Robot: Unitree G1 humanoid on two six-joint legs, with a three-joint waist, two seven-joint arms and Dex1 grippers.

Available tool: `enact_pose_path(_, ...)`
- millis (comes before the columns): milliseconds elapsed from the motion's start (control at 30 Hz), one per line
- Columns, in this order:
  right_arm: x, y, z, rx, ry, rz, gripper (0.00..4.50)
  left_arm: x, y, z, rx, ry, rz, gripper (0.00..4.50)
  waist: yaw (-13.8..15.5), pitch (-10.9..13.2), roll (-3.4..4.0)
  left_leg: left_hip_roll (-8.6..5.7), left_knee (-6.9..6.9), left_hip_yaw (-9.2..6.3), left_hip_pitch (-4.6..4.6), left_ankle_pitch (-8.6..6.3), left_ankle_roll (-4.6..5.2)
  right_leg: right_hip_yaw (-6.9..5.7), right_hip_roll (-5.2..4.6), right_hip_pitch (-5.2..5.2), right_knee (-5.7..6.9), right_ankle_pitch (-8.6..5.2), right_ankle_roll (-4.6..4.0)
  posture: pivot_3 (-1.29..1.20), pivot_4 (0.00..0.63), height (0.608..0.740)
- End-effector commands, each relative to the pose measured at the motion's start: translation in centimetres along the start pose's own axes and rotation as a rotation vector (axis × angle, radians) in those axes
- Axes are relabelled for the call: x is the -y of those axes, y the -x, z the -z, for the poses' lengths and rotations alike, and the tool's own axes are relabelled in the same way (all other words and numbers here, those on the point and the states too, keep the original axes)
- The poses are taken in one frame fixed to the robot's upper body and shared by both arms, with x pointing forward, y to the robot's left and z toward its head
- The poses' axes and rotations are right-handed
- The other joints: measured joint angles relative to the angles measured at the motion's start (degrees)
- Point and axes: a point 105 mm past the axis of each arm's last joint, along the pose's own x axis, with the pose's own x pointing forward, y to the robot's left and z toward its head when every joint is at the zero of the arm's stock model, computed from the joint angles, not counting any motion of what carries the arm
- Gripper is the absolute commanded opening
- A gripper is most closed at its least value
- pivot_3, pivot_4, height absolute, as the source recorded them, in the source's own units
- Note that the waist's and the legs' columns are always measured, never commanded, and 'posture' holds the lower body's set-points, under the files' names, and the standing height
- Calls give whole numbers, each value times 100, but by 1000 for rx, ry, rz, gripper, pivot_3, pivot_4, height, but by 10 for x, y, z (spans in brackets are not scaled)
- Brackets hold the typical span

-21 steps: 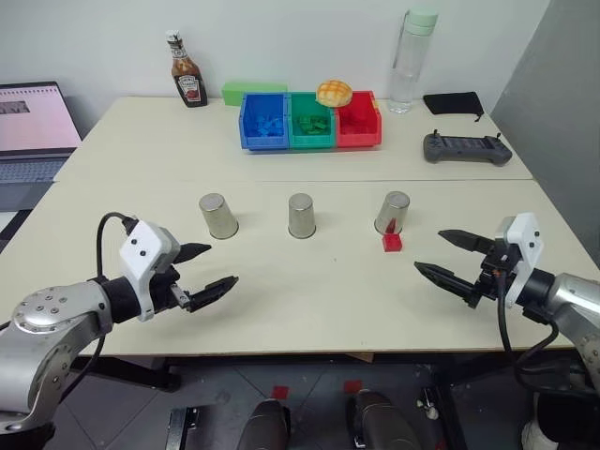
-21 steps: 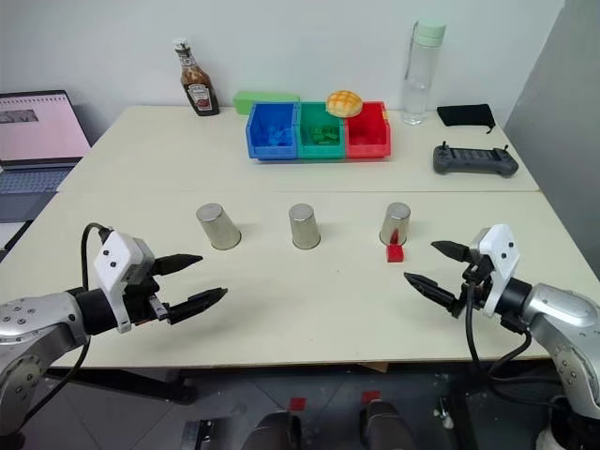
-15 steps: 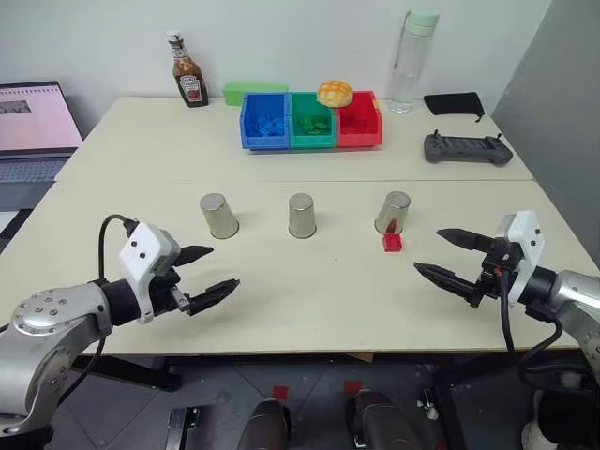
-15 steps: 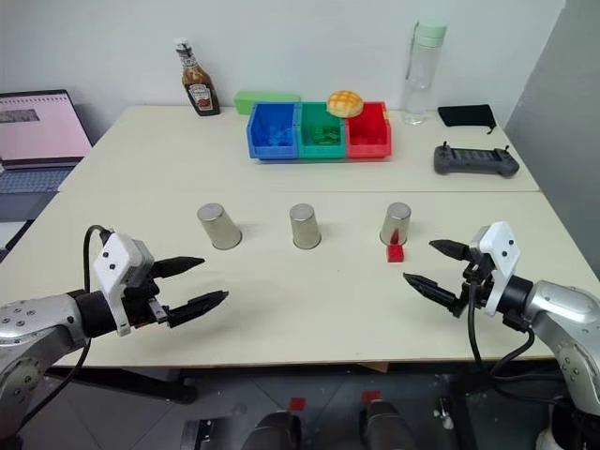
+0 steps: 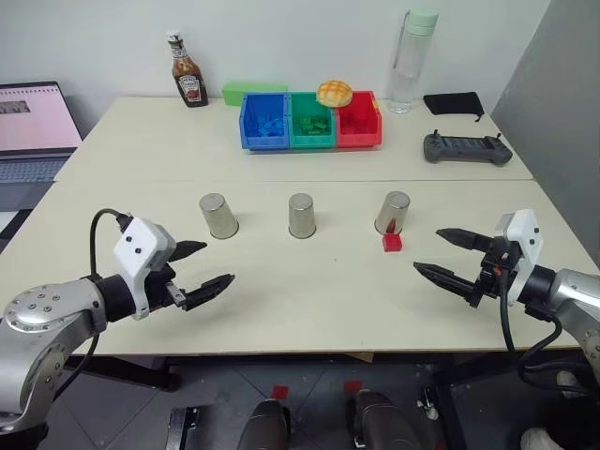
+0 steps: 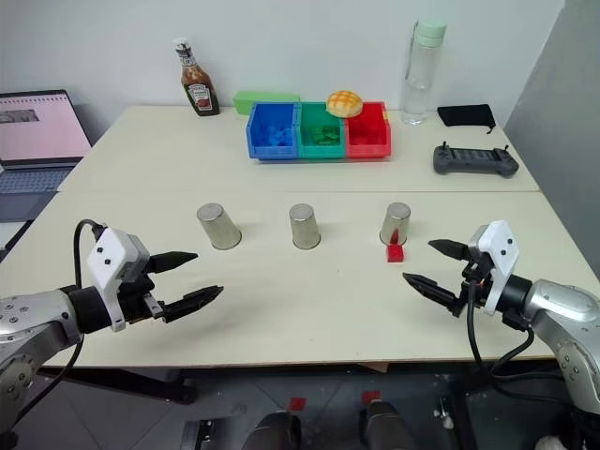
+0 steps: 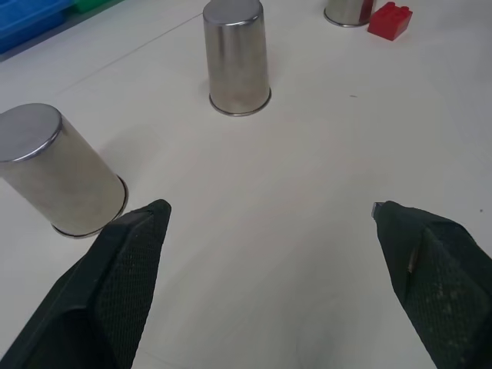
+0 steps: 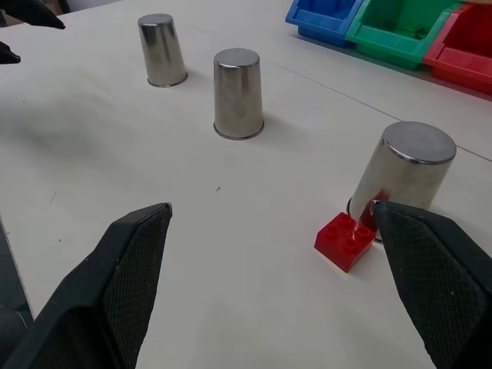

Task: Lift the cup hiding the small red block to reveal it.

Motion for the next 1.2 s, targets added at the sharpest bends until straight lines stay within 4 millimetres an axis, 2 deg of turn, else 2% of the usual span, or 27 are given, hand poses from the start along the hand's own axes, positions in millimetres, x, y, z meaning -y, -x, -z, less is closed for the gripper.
enact_pose_path(33, 0, 4, -9, 23, 38, 2, 4425, 1, 1, -9, 17, -47, -9, 4500, 0, 0, 0, 0, 0, 0, 0, 0, 0, 0, 0, 0, 0, 0, 0, 0, 150, 740)
enact_pose_path(167, 0, 6, -5, 24, 31, 3, 4425, -3, 1, -9, 12, -63, -43, 4500, 1, 0, 0, 0, 0, 0, -1, 0, 0, 0, 0, 0, 0, 0, 0, 0, 150, 740)
enact_pose_path(567, 2, 14, -1, 9, 29, 7, 4425, -2, 2, -11, 13, -34, -28, 4500, 1, 0, 0, 0, 0, 0, -1, 0, 0, 0, 0, 0, -1, 0, 0, 0, 150, 740)
enact_pose_path(967, 7, 9, -2, 53, 43, 24, 4425, -2, 1, -12, 17, -58, 12, 4500, 0, 0, 0, -1, 0, 2, 1, 0, 0, 0, 1, 0, 1, 0, 0, 0, 150, 740)
enact_pose_path(1200, 1, 6, -1, 58, 41, -2, 4425, -1, 0, -13, 18, -55, 8, 4500, -1, 0, 0, 0, 0, 2, 1, 0, 0, 0, 1, 0, 0, 0, 0, 0, 150, 740)
